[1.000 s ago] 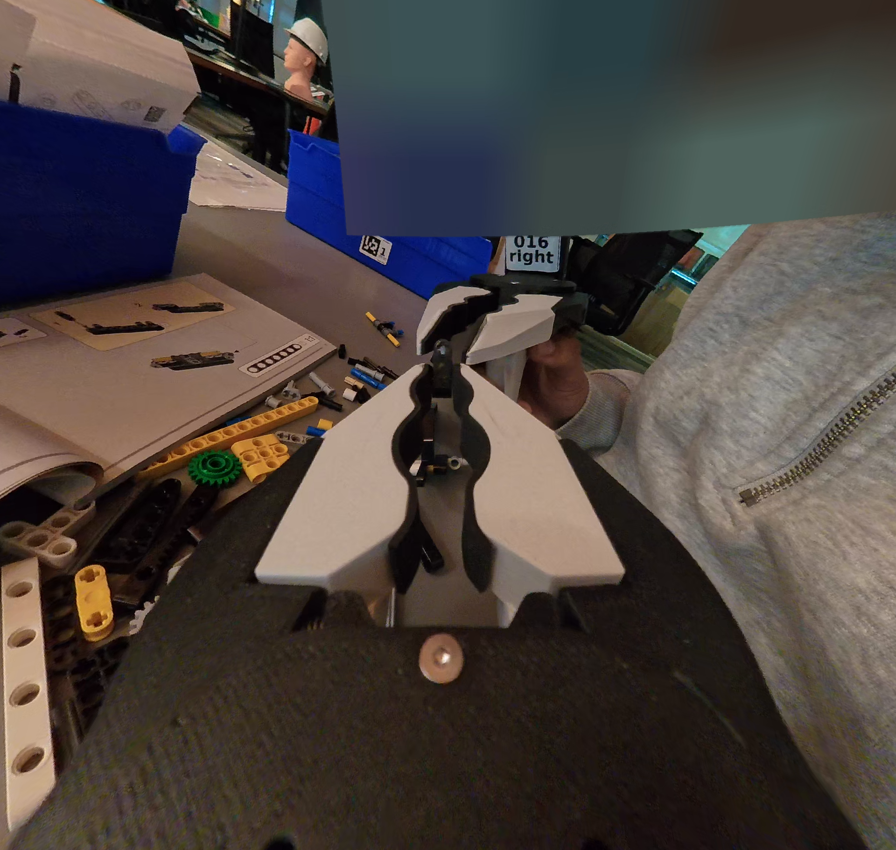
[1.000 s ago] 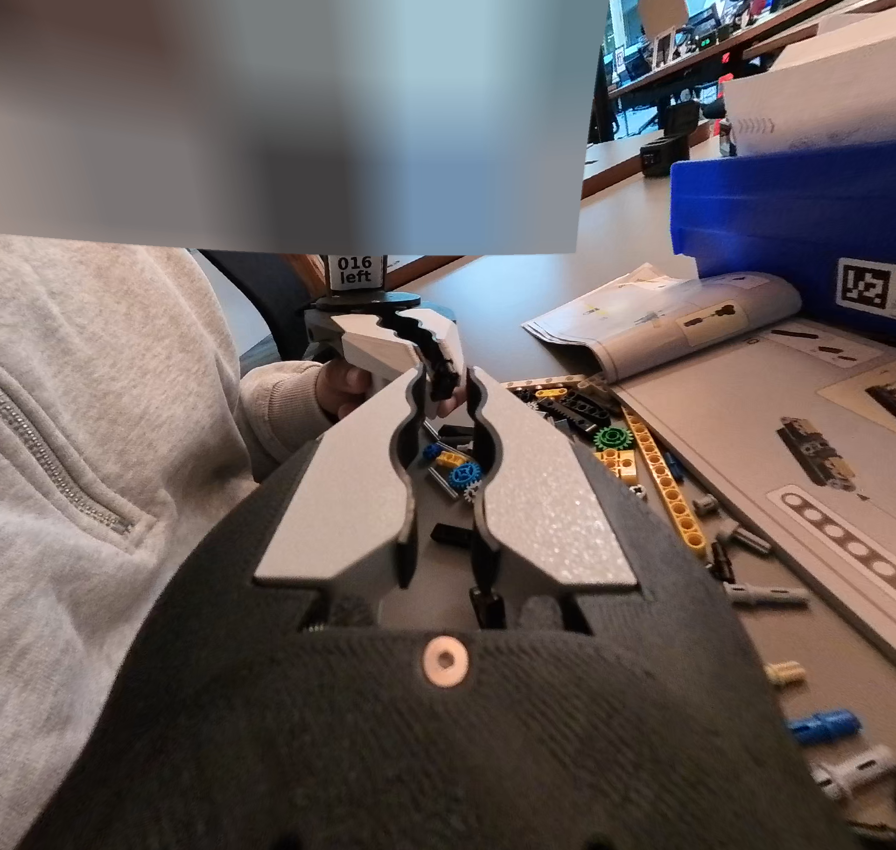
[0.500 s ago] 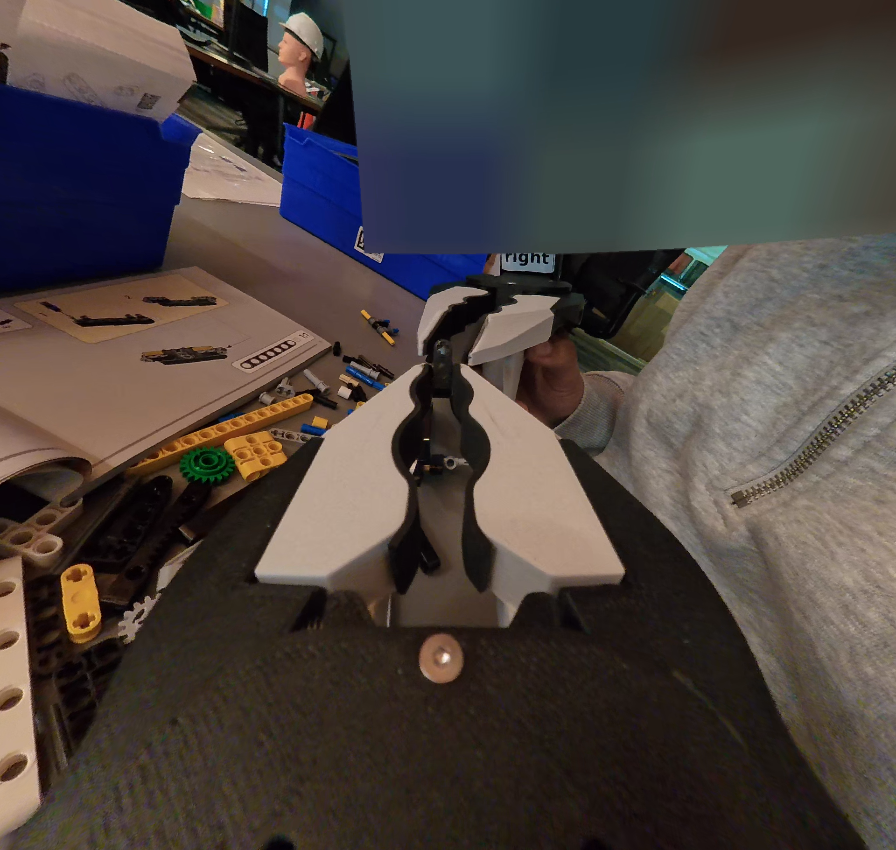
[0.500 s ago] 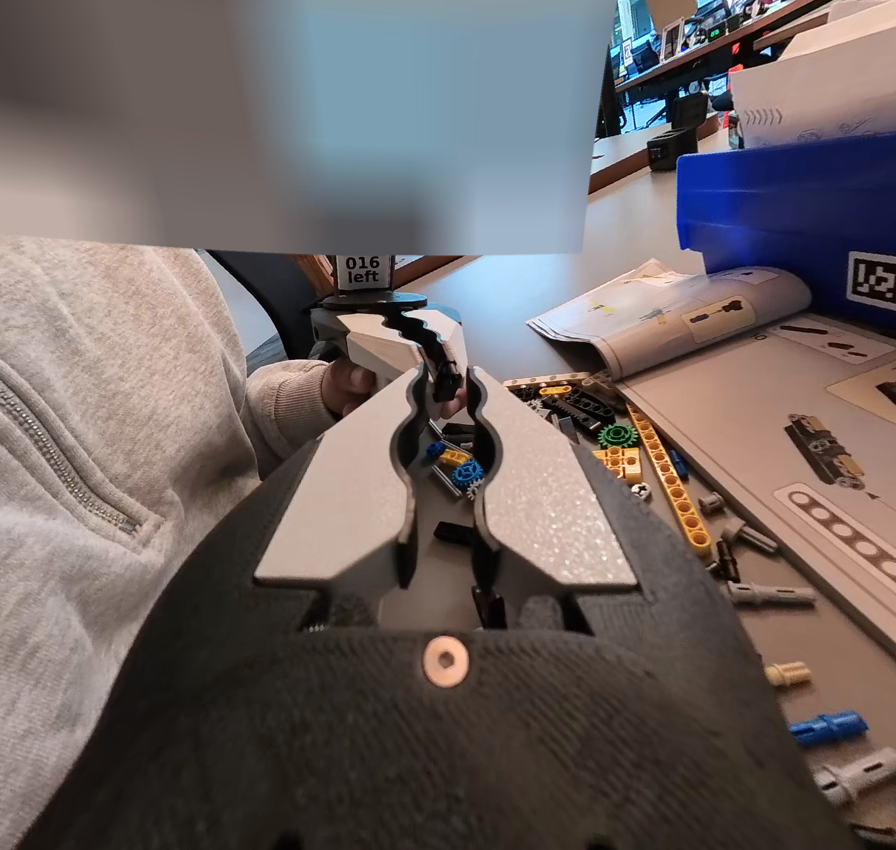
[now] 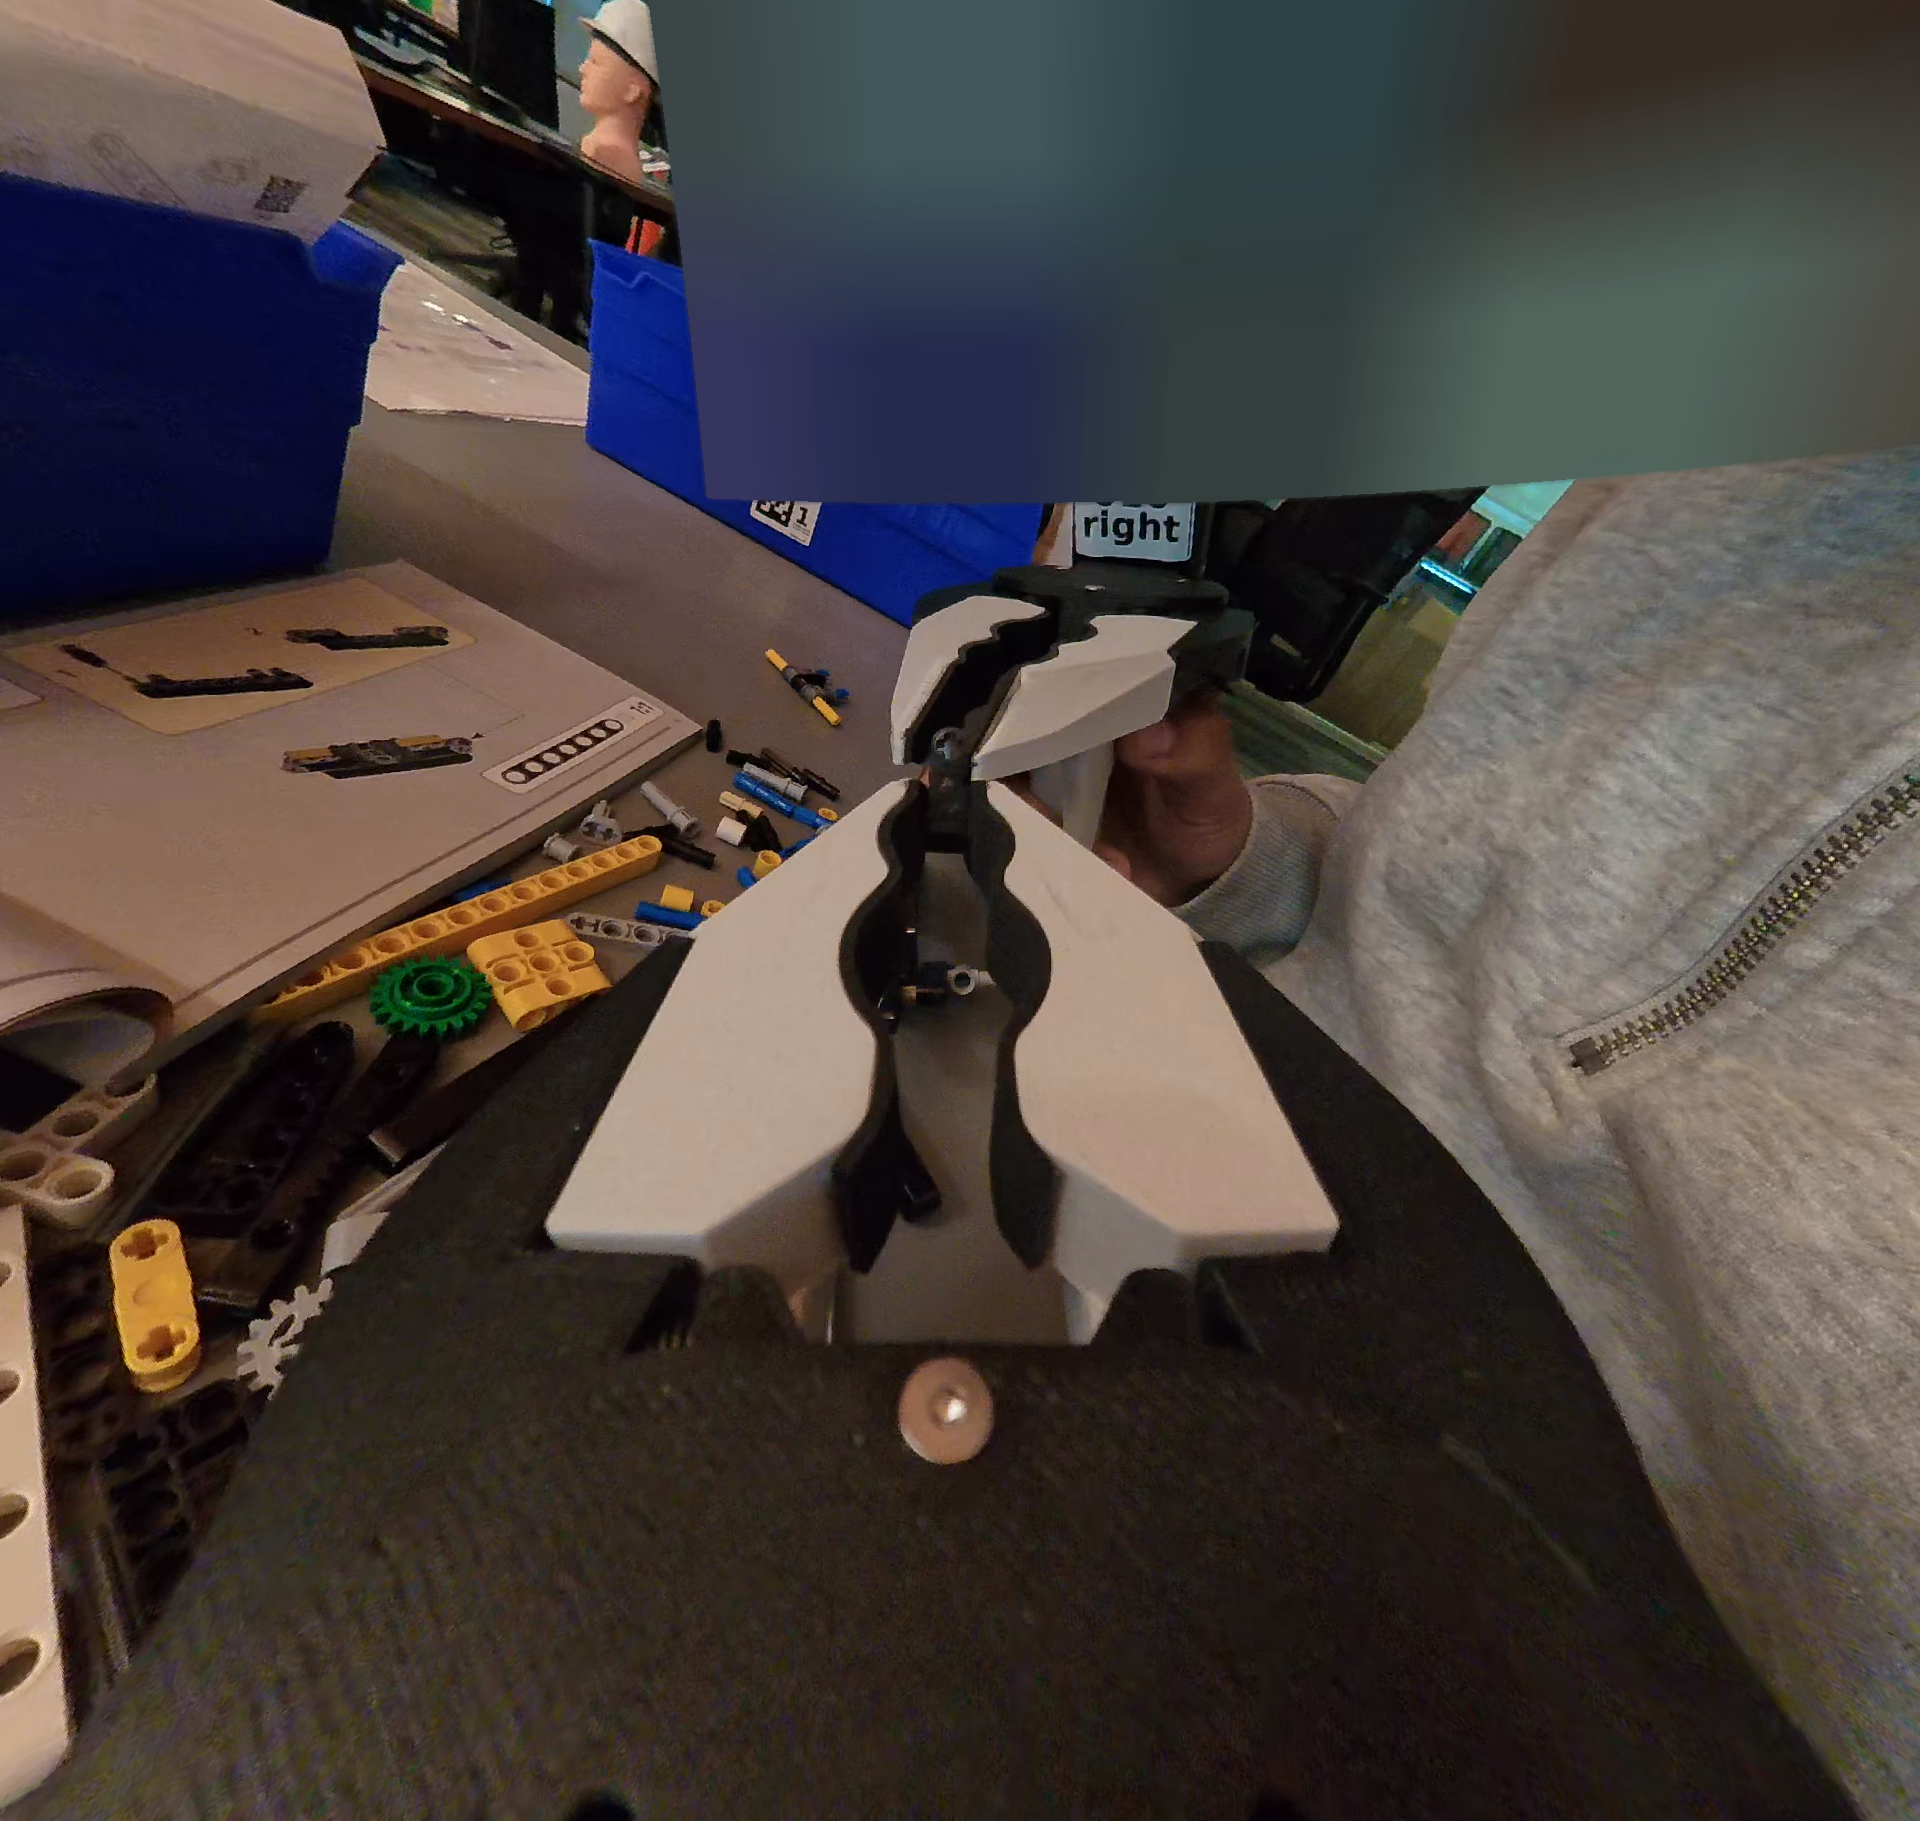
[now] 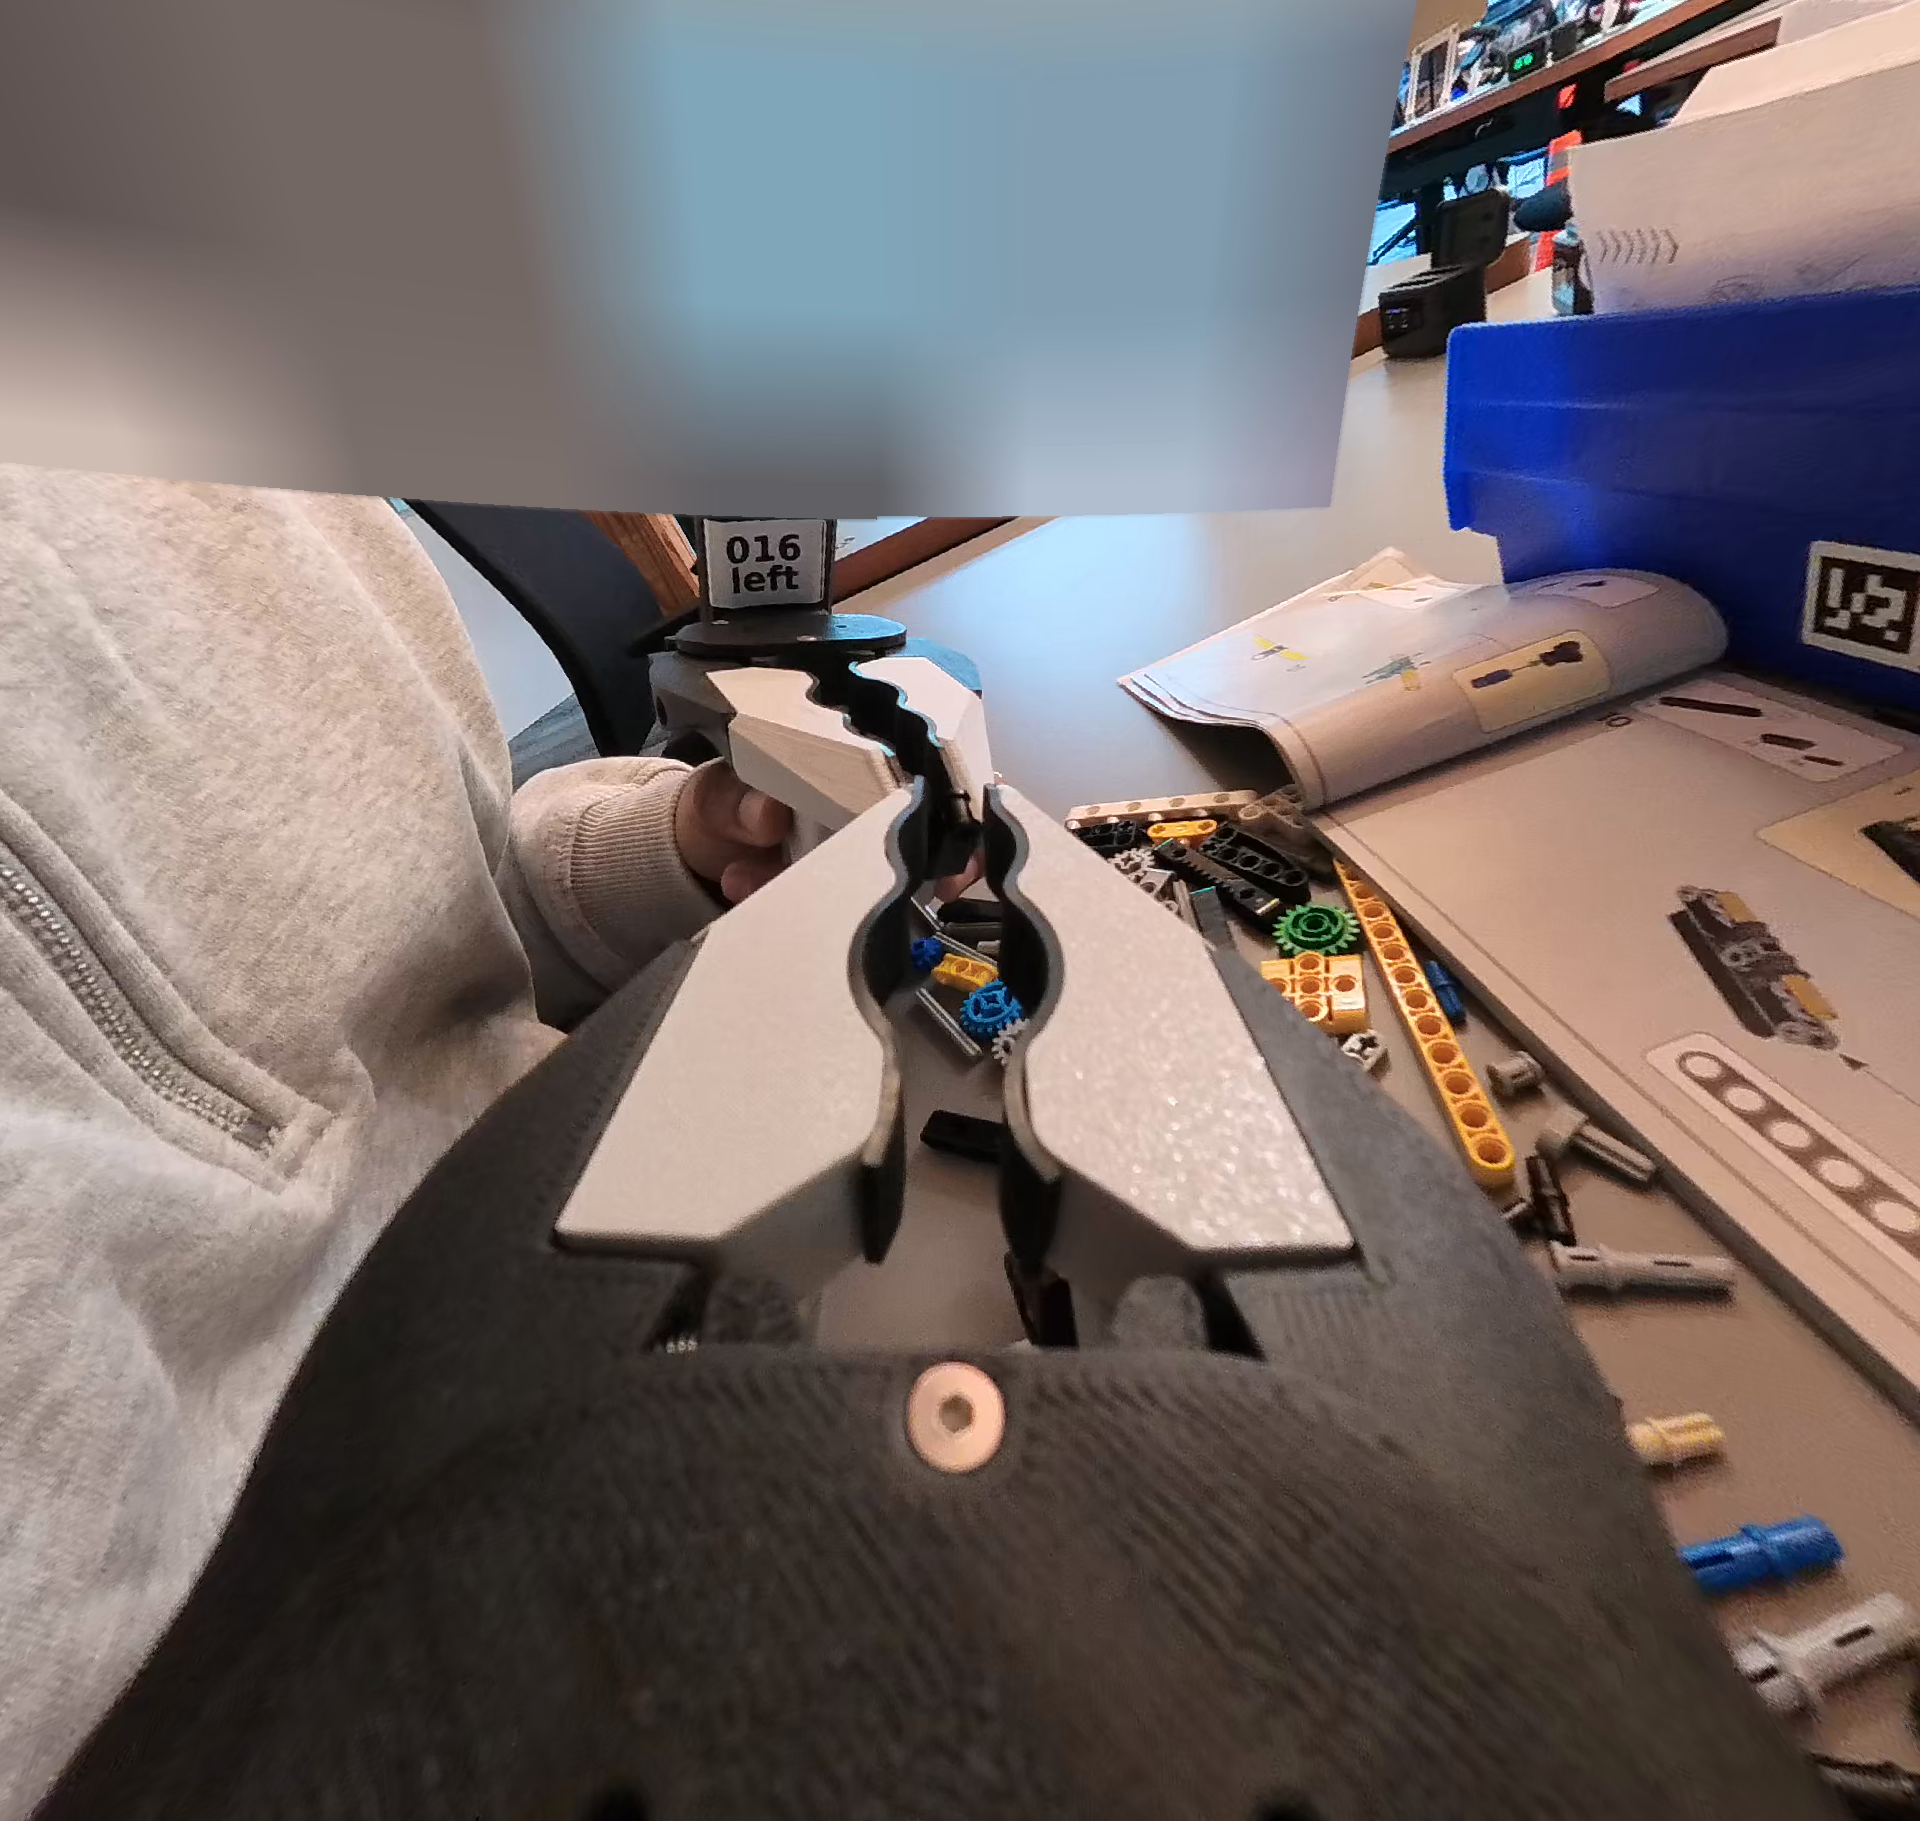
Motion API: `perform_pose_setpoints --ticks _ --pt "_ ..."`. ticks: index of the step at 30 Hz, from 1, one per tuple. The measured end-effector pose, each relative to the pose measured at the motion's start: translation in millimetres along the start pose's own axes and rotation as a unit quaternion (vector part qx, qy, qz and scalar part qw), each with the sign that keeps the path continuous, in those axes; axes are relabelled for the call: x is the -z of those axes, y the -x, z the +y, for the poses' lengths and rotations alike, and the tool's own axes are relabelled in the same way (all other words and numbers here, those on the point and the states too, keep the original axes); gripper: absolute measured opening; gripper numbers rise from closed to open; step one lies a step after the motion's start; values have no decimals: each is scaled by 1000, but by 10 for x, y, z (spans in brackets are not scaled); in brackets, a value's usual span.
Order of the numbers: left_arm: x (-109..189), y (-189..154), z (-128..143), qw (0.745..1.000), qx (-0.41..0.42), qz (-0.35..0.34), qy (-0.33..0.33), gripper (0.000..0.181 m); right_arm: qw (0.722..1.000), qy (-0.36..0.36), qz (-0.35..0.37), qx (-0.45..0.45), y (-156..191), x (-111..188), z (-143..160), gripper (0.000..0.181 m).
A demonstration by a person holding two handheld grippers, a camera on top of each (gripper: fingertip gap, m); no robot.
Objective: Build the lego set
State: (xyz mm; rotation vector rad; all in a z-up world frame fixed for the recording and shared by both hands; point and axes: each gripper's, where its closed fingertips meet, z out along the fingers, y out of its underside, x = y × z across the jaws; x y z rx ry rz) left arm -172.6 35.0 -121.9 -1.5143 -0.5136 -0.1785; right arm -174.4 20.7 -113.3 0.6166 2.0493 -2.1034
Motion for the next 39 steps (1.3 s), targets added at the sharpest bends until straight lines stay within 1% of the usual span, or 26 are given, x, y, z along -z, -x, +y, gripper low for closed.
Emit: perform_pose_setpoints --ticks 10,14,19,28,30,39 --pt "4 10 -8 1000 14 4 -4 5 1000 -4 -1 -3 -6 -1 -15 10" --pt "5 4 -14 1000 17 7 -7 5 1000 -6 -1 -9 -21 2 -22 15" --pt "9 13 -21 1000 20 7 -9 5 1000 -6 -7 -16 -6 -1 -23 16" --pt "16 -1 -33 1000 26 12 -13 5 1000 -8 -12 -17 -15 -21 -30 12" --pt "18 -14 -41 999 29 17 -15 5 1000 -9 -10 -15 -34 -26 -36 8" --pt "19 -4 -43 999 33 18 -16 5 1000 -9 -5 -11 -76 -42 -35 7"
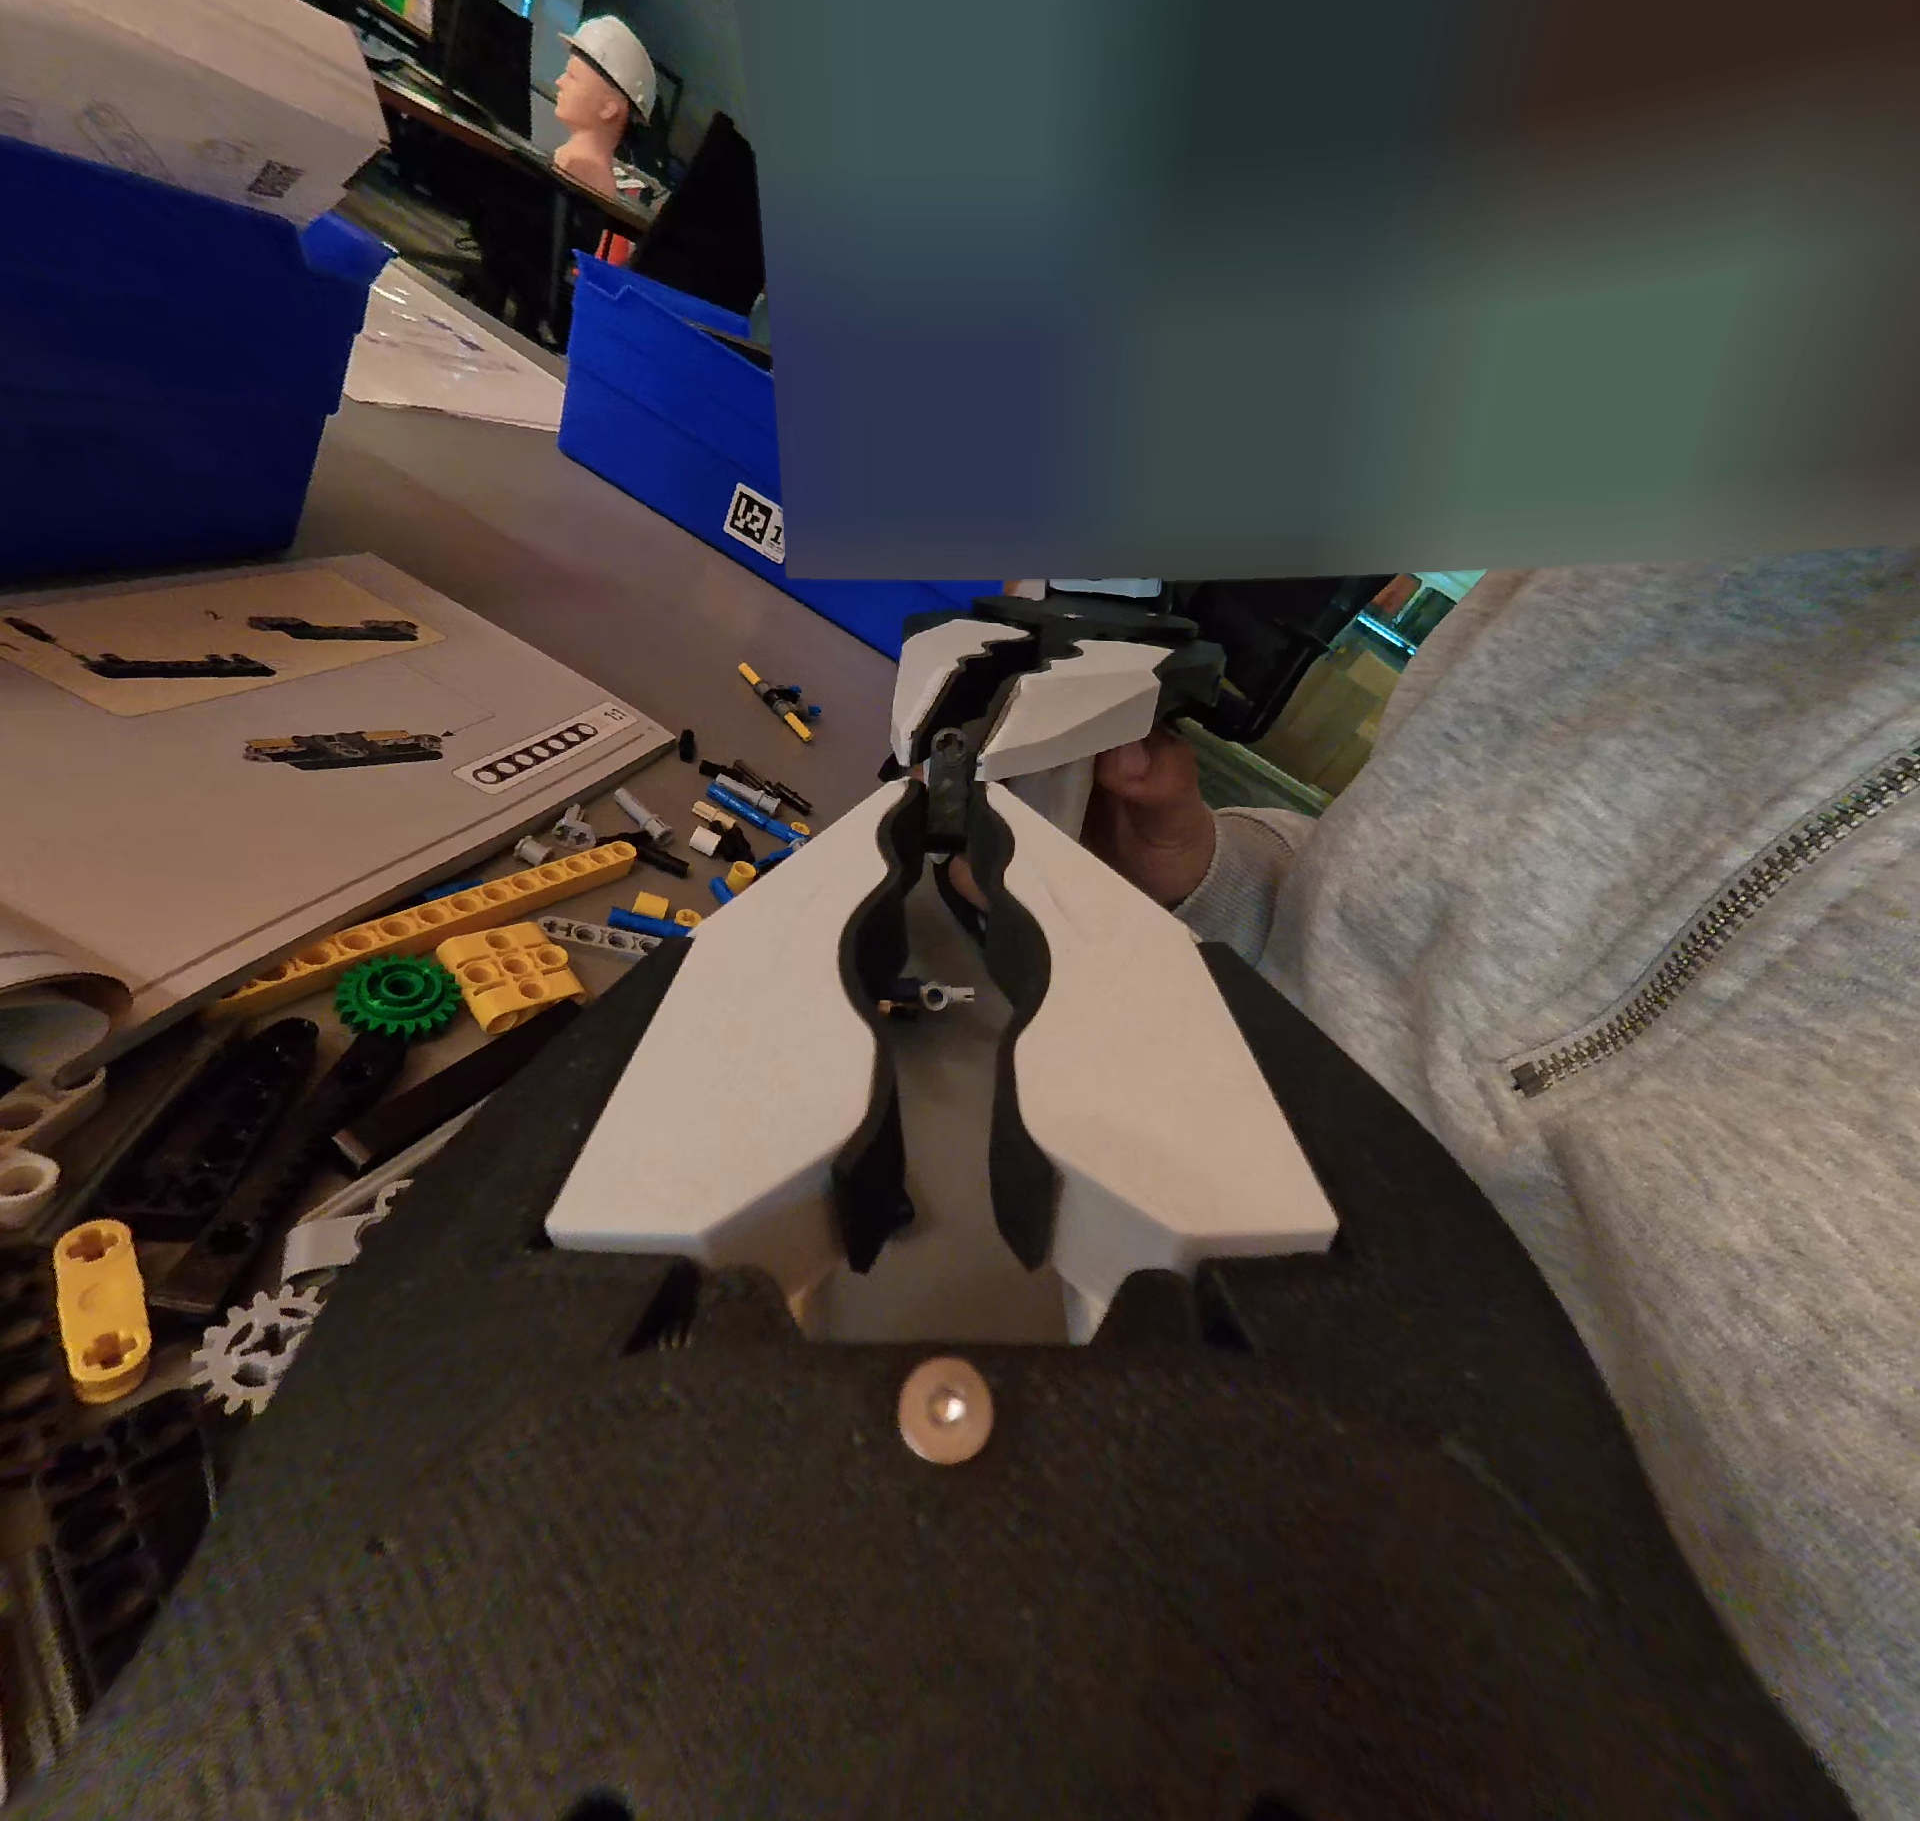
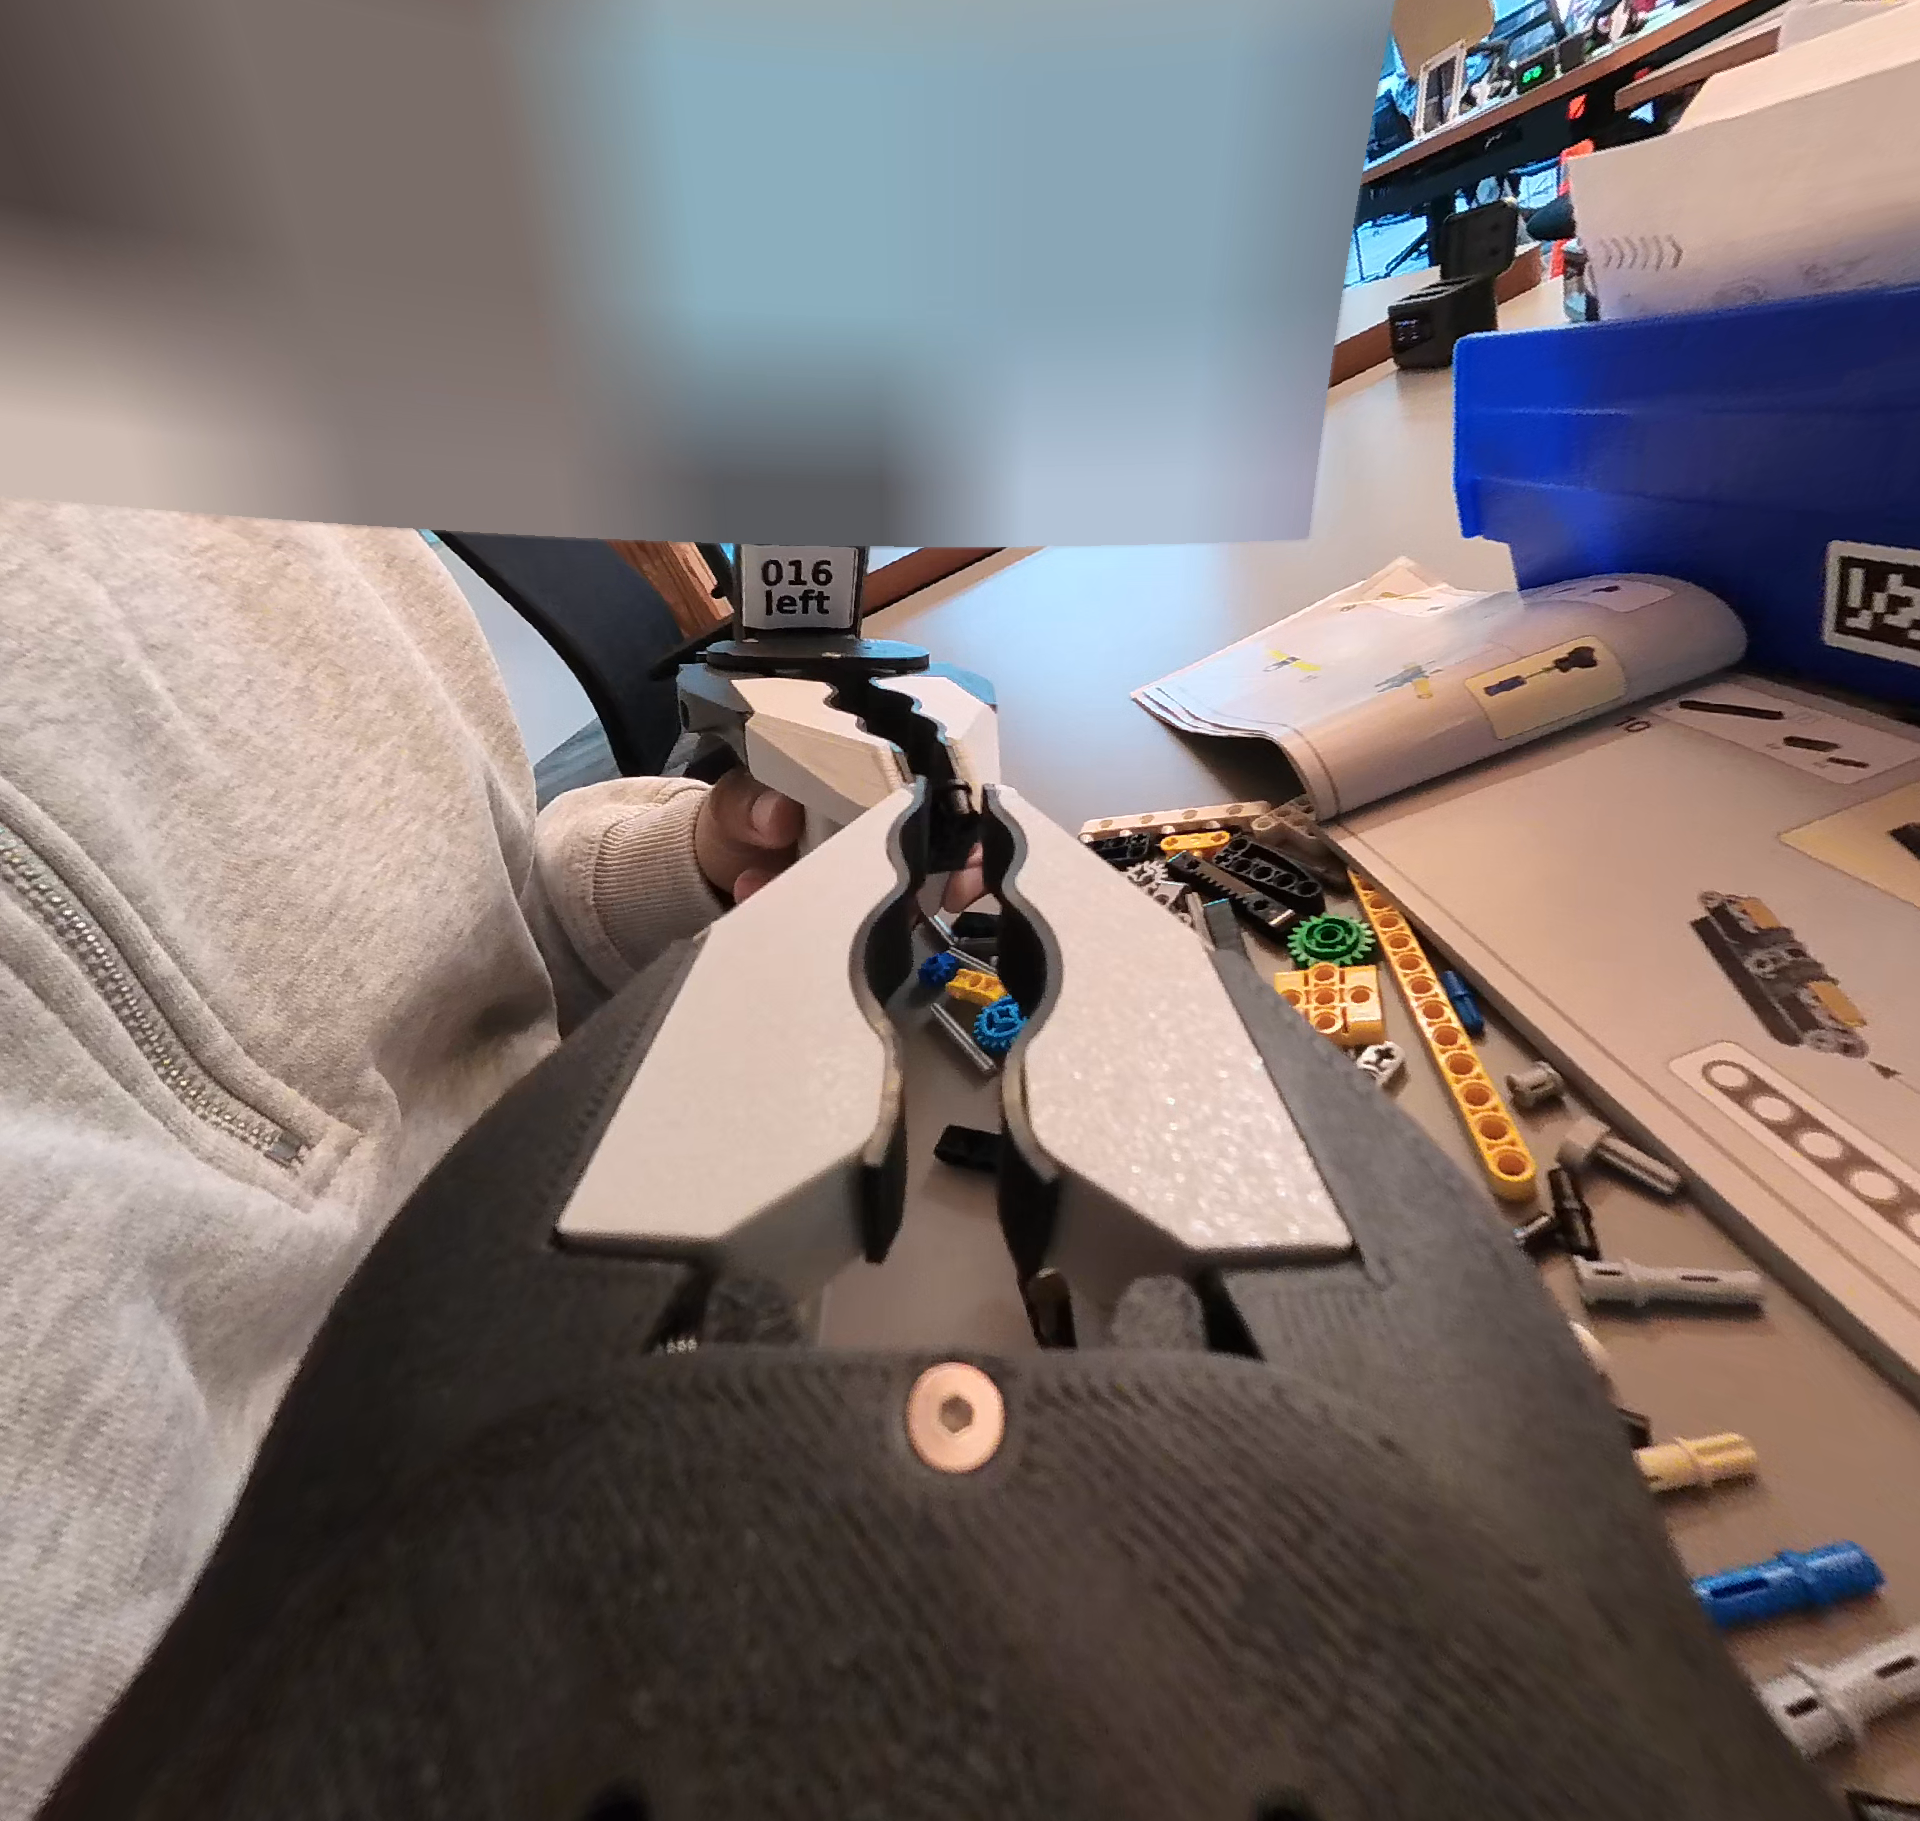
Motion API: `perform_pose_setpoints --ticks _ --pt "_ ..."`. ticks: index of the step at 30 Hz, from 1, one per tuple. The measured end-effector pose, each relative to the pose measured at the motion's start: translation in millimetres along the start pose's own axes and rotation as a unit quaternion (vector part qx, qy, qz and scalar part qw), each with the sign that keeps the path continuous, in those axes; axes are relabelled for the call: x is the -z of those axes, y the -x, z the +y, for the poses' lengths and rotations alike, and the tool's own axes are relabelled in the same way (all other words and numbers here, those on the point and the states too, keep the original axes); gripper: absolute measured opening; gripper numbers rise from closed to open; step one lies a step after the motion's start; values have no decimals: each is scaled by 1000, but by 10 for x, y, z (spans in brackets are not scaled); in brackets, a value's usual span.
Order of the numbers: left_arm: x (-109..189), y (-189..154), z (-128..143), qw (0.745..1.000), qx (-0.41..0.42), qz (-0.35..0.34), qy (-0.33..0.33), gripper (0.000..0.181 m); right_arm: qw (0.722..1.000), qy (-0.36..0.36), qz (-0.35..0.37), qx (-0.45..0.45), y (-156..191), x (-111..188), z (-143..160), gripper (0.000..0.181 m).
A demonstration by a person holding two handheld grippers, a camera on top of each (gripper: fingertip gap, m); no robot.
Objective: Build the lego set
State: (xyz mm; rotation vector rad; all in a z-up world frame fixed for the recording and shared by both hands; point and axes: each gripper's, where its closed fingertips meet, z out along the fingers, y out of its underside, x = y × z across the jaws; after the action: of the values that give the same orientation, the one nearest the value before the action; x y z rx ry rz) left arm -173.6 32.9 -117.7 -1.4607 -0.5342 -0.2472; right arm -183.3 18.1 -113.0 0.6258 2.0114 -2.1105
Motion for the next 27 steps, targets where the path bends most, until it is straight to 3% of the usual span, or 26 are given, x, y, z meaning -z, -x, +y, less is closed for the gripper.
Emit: perform_pose_setpoints --ticks 12,17,27 --pt "-9 53 16 1000 6 -11 4 6 1000 4 10 -8 -48 -12 16 7" --pt "-18 68 18 1000 15 -13 7 22 999 8 39 -14 -160 -1 20 6" --pt "58 127 -97 999 7 -41 -16 29 989 -21 141 -34 -538 375 -166 6"
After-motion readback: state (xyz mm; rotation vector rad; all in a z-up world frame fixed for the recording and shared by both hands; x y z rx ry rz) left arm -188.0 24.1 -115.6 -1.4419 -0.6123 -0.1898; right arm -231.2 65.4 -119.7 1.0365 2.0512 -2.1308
